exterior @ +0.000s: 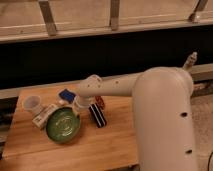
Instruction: Pick up the ceramic bowl
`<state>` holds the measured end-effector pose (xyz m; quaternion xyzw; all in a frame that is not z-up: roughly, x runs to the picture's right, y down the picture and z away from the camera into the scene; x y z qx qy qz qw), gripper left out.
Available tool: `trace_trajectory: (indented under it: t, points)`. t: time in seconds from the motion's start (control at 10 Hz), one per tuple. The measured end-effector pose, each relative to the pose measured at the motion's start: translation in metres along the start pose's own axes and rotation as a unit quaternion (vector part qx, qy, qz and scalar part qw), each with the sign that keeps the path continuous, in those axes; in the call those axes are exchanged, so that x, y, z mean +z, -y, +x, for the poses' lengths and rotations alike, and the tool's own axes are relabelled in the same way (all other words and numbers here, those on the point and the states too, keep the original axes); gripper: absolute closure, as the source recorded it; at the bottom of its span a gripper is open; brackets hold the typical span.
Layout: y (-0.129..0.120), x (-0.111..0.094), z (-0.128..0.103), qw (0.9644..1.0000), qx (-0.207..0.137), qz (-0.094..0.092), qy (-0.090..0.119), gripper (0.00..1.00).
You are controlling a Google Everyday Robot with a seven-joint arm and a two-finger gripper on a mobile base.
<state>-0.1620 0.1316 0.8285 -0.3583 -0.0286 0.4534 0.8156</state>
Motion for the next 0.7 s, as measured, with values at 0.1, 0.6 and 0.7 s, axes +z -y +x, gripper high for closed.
trace_trajectory:
  t: [0.1, 0.6, 0.7]
  points:
    - [0.0, -0.018, -0.005, 0.9998, -0.002, 0.013, 0.012, 1.0]
    - [0.006, -0.115, -0.022, 0.9925, -0.001, 0.089, 0.084, 1.0]
    - [0.008, -0.132, -0.022, 0.9896, 0.005, 0.102, 0.101, 1.0]
